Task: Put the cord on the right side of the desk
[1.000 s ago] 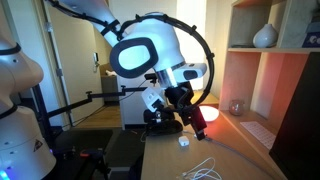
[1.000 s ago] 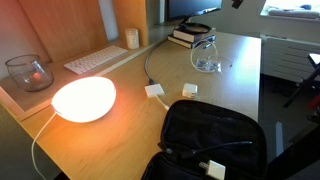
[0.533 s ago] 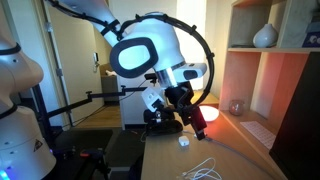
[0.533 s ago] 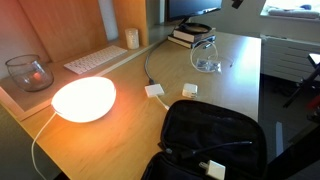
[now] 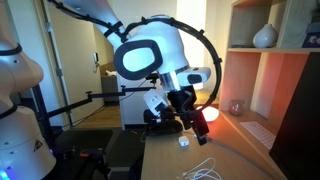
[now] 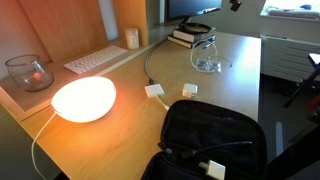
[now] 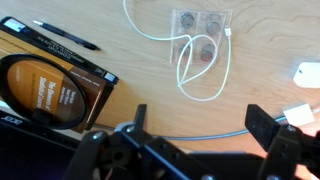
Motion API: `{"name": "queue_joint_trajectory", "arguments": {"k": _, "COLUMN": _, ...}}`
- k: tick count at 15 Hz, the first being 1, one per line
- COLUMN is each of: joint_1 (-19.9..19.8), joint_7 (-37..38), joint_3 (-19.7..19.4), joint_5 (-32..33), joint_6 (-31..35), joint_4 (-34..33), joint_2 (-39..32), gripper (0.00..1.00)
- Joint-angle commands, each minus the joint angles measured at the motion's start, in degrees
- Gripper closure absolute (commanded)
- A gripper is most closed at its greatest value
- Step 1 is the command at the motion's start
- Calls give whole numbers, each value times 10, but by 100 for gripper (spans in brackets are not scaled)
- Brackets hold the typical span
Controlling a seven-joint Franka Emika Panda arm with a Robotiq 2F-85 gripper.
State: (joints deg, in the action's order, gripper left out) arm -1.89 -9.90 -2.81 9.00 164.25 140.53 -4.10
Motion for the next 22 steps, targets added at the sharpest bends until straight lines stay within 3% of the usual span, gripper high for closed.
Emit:
{"name": "queue_joint_trajectory", "arguments": {"k": 1, "joint_1": -3, "joint_7": 2, "joint_3": -3, "joint_5": 10, "joint_6": -37, "joint_4": -46, "joint_2": -40, "gripper": 0}}
{"name": "queue_joint_trajectory", "arguments": {"k": 5, "joint_1": -1, "joint_7": 2, "joint_3": -5, "joint_5": 16, "joint_6": -68, "joint_4": -79, "joint_2": -79, "gripper": 0}}
{"name": "queue_joint_trajectory", "arguments": {"k": 14, "joint_1": 31, "joint_7": -24, "joint_3": -17, "joint_5": 191, "joint_6": -108, "joint_4": -95, "joint_2": -123, "gripper": 0}}
{"name": "queue_joint_trajectory", "arguments": {"k": 22, "joint_1": 21, "joint_7": -130, "joint_3": -1, "joint_5": 279, "joint_6": -88, "joint_4": -142, "joint_2": -147, "gripper": 0}}
